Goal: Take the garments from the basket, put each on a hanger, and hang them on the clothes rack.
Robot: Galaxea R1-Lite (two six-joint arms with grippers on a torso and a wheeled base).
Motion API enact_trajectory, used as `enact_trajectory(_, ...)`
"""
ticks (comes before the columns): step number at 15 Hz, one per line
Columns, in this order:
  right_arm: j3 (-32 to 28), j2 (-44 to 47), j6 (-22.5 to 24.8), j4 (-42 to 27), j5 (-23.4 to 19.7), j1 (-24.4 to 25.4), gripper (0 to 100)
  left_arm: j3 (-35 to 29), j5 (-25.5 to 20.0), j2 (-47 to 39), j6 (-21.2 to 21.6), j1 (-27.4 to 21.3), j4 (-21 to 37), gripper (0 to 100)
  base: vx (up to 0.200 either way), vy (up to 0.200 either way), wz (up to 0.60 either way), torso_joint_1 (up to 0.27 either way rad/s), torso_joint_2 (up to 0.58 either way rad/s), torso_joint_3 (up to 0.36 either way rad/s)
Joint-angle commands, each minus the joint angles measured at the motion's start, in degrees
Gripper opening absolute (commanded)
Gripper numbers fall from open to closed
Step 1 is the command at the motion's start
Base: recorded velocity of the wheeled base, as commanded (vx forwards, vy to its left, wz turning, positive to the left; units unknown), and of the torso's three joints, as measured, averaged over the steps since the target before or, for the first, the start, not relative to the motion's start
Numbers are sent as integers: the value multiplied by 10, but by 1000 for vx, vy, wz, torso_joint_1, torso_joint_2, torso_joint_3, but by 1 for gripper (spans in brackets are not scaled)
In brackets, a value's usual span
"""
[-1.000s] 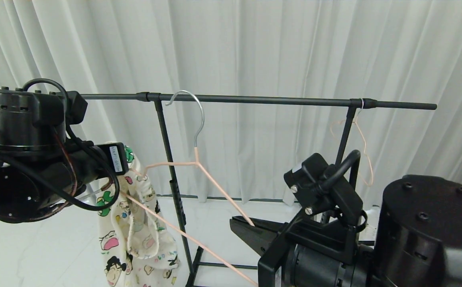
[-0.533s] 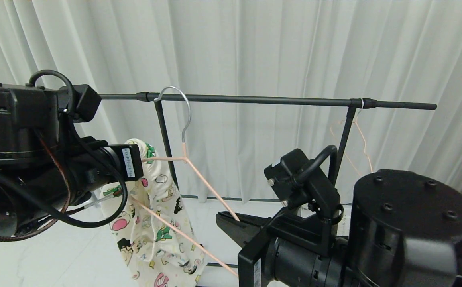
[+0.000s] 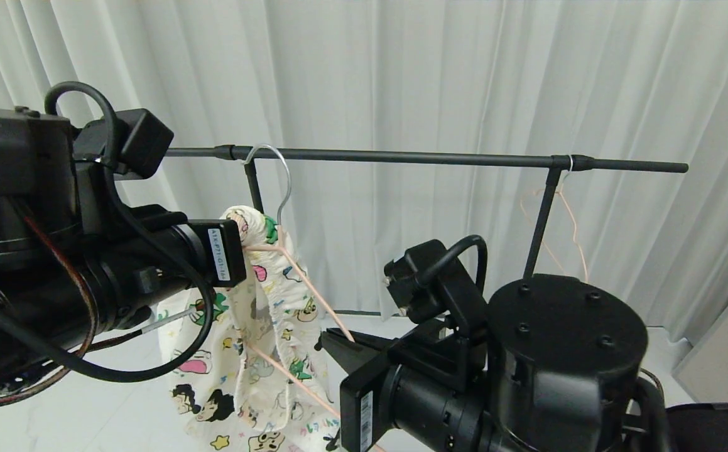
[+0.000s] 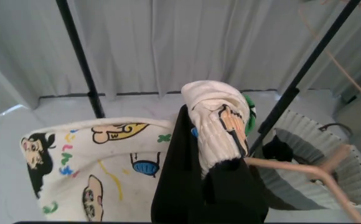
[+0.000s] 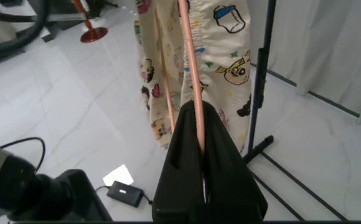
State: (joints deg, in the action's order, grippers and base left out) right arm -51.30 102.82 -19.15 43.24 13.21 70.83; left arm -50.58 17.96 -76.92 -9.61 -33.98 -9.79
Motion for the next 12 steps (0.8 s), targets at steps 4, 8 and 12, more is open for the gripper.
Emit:
enact_trajectory(4,-56,70,-3,1,47,0,0,-9,4,-5,-13,-4,-1,0,0,0,0,0,0,0)
enact_trajectory(8,-80,93,-3,1,101,-1,0,-9,42,-10,-13,10,-1,0,0,0,0,0,0,0)
enact_trajectory(12,-81,93,-2,1,142,-9,0,-9,50,-8,-10,44,-1,0,0,0,0,0,0,0)
